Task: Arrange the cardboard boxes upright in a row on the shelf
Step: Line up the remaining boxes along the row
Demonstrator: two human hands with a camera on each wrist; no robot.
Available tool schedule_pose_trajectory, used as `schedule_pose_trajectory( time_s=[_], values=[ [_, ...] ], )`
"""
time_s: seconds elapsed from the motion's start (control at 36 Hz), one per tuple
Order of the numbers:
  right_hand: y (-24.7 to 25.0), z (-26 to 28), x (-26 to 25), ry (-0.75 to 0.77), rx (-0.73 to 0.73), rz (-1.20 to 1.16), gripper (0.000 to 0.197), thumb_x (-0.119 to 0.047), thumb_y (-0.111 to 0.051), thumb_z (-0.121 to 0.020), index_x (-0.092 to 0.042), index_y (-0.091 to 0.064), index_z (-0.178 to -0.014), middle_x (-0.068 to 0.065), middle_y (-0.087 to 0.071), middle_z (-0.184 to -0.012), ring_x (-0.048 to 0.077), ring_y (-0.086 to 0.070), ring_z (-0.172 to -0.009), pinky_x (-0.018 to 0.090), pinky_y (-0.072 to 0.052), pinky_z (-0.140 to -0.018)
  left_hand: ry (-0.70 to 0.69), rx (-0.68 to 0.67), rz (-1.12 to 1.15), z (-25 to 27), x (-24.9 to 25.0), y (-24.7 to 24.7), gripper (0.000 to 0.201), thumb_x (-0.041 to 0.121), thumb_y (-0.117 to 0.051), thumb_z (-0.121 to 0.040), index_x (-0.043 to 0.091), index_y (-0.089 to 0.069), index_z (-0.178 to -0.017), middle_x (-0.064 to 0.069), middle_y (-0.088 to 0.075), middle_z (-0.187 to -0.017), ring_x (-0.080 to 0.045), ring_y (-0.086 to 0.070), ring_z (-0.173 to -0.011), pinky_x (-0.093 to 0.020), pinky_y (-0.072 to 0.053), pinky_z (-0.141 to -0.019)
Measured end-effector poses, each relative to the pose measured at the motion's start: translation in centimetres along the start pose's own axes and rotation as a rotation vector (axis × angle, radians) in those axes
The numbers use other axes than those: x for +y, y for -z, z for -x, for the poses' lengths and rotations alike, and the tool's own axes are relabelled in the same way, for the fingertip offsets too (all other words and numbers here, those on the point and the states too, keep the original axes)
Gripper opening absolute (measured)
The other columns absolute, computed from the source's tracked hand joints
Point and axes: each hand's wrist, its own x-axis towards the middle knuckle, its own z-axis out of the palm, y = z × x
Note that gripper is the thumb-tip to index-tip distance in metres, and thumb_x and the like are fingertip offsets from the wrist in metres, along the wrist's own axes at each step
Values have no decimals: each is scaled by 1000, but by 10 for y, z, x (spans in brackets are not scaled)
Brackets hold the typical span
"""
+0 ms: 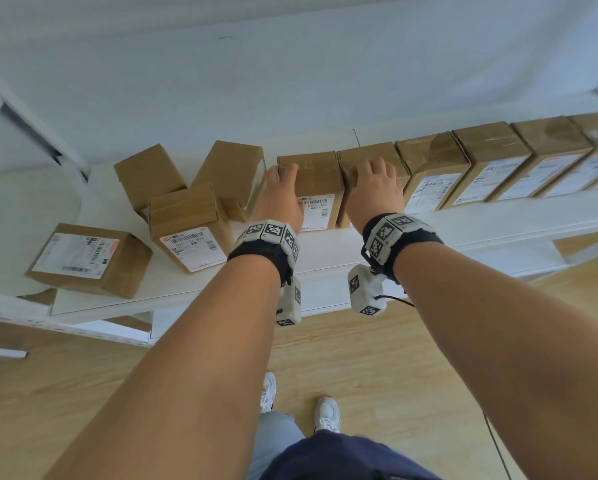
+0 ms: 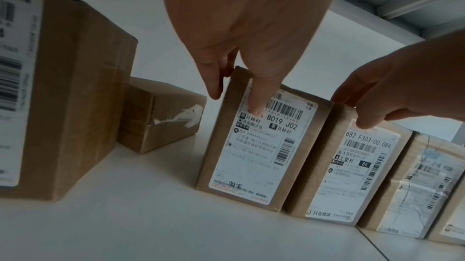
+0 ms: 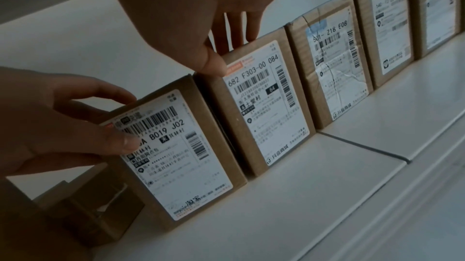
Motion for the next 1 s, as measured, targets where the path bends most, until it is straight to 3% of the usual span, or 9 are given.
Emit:
schedule_pose_trajectory(
  time_s=[0.06,0.17,0.28,0.42,0.61,0.69,0.89,1.0],
  values=[
    [2,-1,-2,-6,-3,2,41,-3,-46,-85,-9,-47,-125,10,-46,-131,28,-37,-126,37,-32,-107,-27,-16,-13,1,-2,3,63,16,-64,-84,35,-32,-134,-2,-35,-144,-26,-54,-118,-50,-52,-90],
    [9,-4,-8,-24,-45,8,41,-2,-45,-84,-8,-47,-125,11,-45,-130,28,-39,-123,38,-35,-104,-70,-30,-103,7,-5,14,63,13,-56,-91,24,-28,-147,-7,-25,-155,-28,-36,-137,-43,-43,-104],
    [16,-7,-23,-3,-78,-11,47,2,-45,-81,-7,-45,-127,13,-43,-132,28,-39,-122,38,-39,-103,-67,19,-193,14,-14,32,61,9,-51,-92,11,-27,-148,-12,-20,-158,-29,-22,-145,-39,-25,-118],
    [15,-9,-51,72,-61,-63,38,-12,-47,-91,-10,-46,-129,12,-46,-130,28,-42,-119,37,-39,-98,22,48,-296,25,-41,52,57,10,-51,-90,9,-33,-144,-14,-23,-156,-30,-19,-145,-41,-16,-120],
    [7,-7,-97,142,-118,-103,50,-6,-45,-87,-13,-43,-136,11,-42,-136,28,-37,-126,37,-37,-103,135,-10,-405,39,-82,67,62,36,-52,-91,11,-31,-144,-16,-26,-153,-35,-21,-144,-44,-15,-120],
    [1,-6,-117,162,-137,-108,48,-4,-42,-87,-12,-45,-134,11,-42,-135,28,-37,-126,38,-39,-103,172,-56,-395,40,-97,70,71,43,-53,-91,13,-23,-148,-16,-19,-157,-36,-16,-146,-45,-15,-120],
    [-25,-8,-160,145,-220,-96,55,-1,-44,-86,-8,-38,-141,10,-38,-141,26,-33,-131,38,-38,-105,146,-72,-371,31,-132,79,74,44,-50,-94,12,-17,-151,-15,-13,-159,-36,-9,-148,-47,-10,-121],
    [-44,-12,-177,121,-270,-90,45,-3,-44,-89,-7,-43,-134,12,-38,-142,28,-35,-129,39,-40,-102,122,-80,-351,23,-152,85,74,41,-49,-95,12,-14,-153,-14,-8,-161,-36,-4,-149,-47,-6,-121]
  ],
)
